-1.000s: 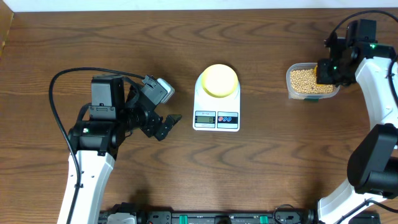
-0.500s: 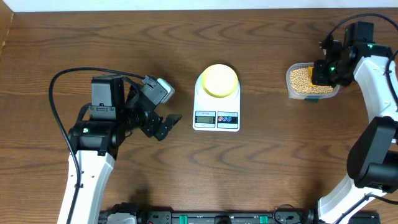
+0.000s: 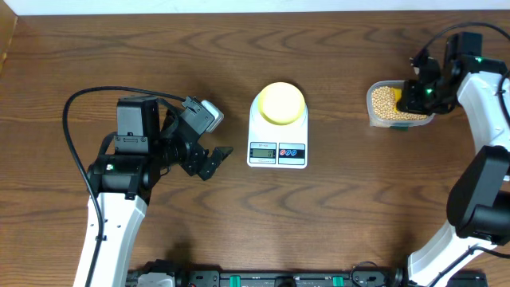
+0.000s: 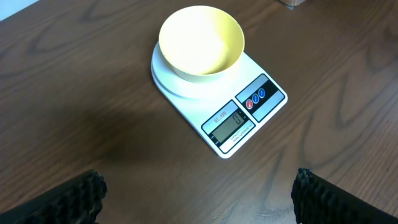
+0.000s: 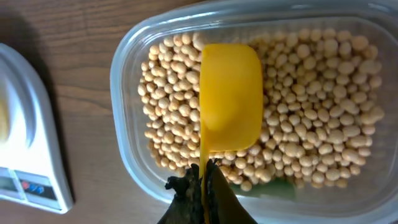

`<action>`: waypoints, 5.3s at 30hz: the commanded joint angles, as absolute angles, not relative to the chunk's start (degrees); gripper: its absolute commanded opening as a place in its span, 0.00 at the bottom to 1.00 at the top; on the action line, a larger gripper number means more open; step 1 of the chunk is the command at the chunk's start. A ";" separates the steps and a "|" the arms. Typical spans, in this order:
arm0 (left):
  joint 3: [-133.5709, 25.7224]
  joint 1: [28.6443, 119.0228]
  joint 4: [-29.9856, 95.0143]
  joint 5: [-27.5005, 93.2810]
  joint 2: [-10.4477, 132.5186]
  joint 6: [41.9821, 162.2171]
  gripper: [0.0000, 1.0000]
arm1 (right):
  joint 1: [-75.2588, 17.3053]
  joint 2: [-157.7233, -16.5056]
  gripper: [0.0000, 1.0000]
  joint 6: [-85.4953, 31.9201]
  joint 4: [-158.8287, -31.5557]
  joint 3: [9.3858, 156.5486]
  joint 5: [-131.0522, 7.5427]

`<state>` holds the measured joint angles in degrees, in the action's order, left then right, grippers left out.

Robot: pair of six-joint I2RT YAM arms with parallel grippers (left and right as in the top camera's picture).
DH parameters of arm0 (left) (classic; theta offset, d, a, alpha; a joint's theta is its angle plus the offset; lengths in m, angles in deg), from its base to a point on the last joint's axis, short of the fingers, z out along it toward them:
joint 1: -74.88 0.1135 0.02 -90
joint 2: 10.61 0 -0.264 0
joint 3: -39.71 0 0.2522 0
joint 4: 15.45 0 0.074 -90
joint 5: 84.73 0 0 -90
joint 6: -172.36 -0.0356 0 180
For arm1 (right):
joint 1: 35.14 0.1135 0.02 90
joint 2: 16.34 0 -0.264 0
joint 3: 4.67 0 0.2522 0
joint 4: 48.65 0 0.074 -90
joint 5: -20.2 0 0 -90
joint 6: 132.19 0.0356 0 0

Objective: Scoop item into bowl and weigh 50g on scale

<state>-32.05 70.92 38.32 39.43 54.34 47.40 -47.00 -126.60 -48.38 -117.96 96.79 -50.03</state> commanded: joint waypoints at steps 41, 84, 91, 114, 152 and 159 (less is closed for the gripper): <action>-32.88 70.94 38.27 39.12 54.51 47.03 0.98 | -60.40 -128.02 0.01 -55.92 -119.86 96.99 4.35; -32.88 70.94 38.27 39.14 54.51 47.03 0.98 | -22.43 -128.00 0.01 -41.96 -109.85 103.74 -32.52; -32.88 70.94 38.27 39.14 54.51 47.03 0.98 | -16.75 -128.00 0.01 -44.86 -114.39 108.66 -44.74; -32.88 70.94 38.27 39.12 54.51 47.03 0.98 | -2.19 -127.65 0.01 -51.70 -119.86 112.44 -78.99; -32.88 70.94 38.27 39.12 54.51 47.03 0.98 | -38.15 -116.85 0.01 -49.52 -129.61 111.96 -60.04; -32.88 70.94 38.27 39.12 54.51 47.03 0.98 | -42.01 -116.87 0.01 -49.50 -130.85 110.12 -65.50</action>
